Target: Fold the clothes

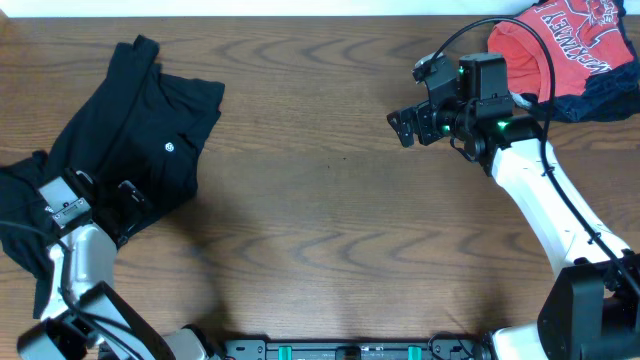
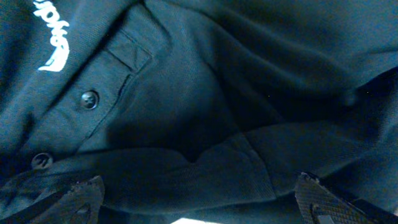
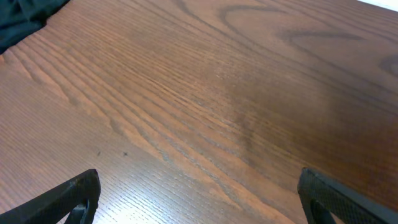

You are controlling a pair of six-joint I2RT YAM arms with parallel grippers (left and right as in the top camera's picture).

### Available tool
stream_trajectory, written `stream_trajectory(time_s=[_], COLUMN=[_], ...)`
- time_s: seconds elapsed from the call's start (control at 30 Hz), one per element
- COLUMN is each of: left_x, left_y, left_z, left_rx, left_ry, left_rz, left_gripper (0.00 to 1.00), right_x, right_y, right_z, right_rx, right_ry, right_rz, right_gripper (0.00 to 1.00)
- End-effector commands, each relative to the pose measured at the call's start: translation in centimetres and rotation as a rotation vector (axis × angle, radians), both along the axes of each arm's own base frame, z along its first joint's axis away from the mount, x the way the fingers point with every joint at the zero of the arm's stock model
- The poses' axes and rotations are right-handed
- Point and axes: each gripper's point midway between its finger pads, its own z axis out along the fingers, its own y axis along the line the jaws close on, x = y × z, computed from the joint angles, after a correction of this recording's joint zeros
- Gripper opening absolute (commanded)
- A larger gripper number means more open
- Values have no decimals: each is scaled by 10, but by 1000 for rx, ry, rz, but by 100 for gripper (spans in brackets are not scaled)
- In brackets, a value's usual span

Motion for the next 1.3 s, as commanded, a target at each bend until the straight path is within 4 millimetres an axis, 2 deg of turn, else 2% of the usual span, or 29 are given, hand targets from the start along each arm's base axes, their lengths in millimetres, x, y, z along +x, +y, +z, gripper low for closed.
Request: stream_trajectory(time_s=[0.0,0.17,0.27,0.4,0.43,0.57,0.7,0.8,0.9,1.03,1.27], left_x=[4,2,1,7,11,30,58,80,94,95,74], left_y=[9,8,2,-15,-21,-44,-82,-122,-165,-226,-333], left_z=[-4,-22,-34,-43,-43,-33,-15,2,15,19,24], left_rx=[28,0,-40,-136,-161,-195,-172,-147,-139,-173,-210], left_ry=[20,58,78,51,36,-25,-87,-134,-160,-159,-171], left_rz=[-9,-10,-20,-52,-58,-129,-275,-408,-537,-670,-934], left_gripper=[95,72,53,11,6,6,6,6,6,6,6], right_x=[2,2,2,2,2,2,2,4,8,17,37], right_y=[7,6,7,6,7,6,6,4,-3,-15,-42], right_z=[7,7,7,7,7,7,7,7,8,13,30], right_rx=[18,18,18,18,18,18,18,28,43,73,155], right_ry=[-9,-8,-8,-8,-8,-8,-8,-1,3,-11,-64], right_rz=[10,9,9,9,9,9,7,-18,-66,-126,-230], right_gripper=[99,99,99,96,94,89,84,81,79,77,78])
